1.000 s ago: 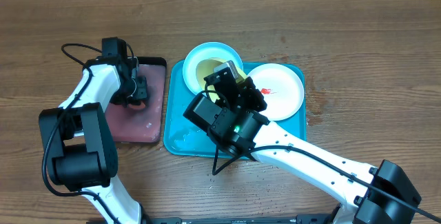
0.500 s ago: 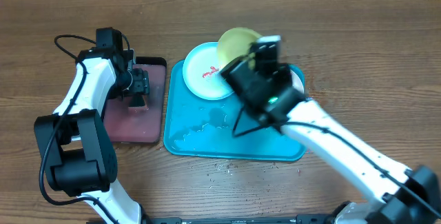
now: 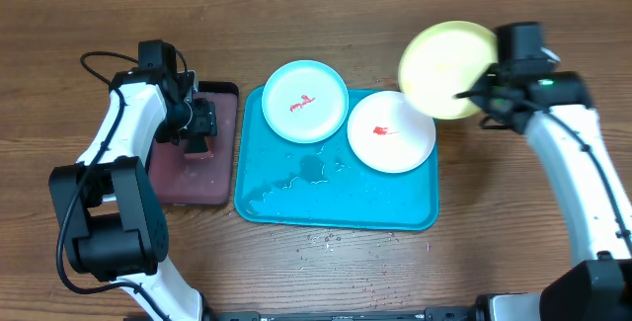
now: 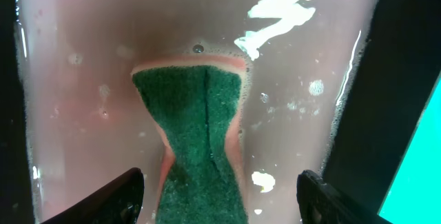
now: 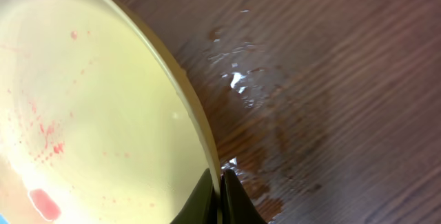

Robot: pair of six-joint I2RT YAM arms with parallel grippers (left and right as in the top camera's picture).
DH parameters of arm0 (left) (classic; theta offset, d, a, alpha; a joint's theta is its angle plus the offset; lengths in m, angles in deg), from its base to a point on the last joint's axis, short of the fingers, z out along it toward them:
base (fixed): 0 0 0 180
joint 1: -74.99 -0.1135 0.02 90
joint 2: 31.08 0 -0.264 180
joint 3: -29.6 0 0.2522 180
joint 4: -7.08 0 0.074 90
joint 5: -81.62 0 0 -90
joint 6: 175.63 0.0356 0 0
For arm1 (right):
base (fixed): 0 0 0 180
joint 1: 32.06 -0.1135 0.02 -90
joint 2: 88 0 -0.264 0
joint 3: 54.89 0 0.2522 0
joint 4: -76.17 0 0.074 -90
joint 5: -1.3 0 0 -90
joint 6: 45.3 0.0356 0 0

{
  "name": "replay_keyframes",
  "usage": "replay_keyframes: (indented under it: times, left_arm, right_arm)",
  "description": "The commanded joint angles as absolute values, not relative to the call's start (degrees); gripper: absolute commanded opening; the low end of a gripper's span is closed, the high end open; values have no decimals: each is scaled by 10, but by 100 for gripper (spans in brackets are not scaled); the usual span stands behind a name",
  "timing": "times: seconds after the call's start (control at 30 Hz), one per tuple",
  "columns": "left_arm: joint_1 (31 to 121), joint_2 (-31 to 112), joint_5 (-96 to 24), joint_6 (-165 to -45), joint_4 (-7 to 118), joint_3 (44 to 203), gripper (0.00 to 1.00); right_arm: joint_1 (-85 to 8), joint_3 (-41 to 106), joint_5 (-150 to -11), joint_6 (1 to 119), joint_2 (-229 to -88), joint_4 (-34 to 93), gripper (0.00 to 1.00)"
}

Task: Clean dirty plates on tray and stack at the side
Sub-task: 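Carry the yellow plate with the right gripper to the table's right side, then set the yellow plate down and release it with the right gripper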

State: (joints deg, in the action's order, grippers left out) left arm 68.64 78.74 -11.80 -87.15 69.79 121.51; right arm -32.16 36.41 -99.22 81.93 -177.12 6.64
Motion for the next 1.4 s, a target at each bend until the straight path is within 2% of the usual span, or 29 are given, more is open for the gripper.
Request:
replay_keyframes:
  times: [0.0, 0.4, 0.7, 1.1, 1.17, 1.27, 1.37]
  left_arm:
    - [692, 776, -129, -876, 699, 1215, 72]
    - [692, 776, -129, -875, 700, 1215, 72]
    - [692, 776, -129, -875, 700, 1215, 72]
    - [692, 776, -129, -876, 700, 1215, 72]
    - [692, 776, -129, -875, 699, 1215, 72]
    - [692, 776, -129, -875, 699, 1215, 72]
    - [692, 776, -129, -875, 699, 1215, 73]
  right_arm:
    - [-269, 350, -915, 828, -1776, 61, 4]
    - [-177, 245, -905, 823, -1786, 107, 4]
    - [-173, 178, -905, 825, -1786, 176, 4]
    - [-173, 173, -917, 866, -1786, 205, 5]
    - [-173, 173, -922, 870, -1786, 204, 9]
    - [-173, 173, -926, 870, -1786, 207, 31]
    - [-174, 173, -924, 867, -1786, 212, 37]
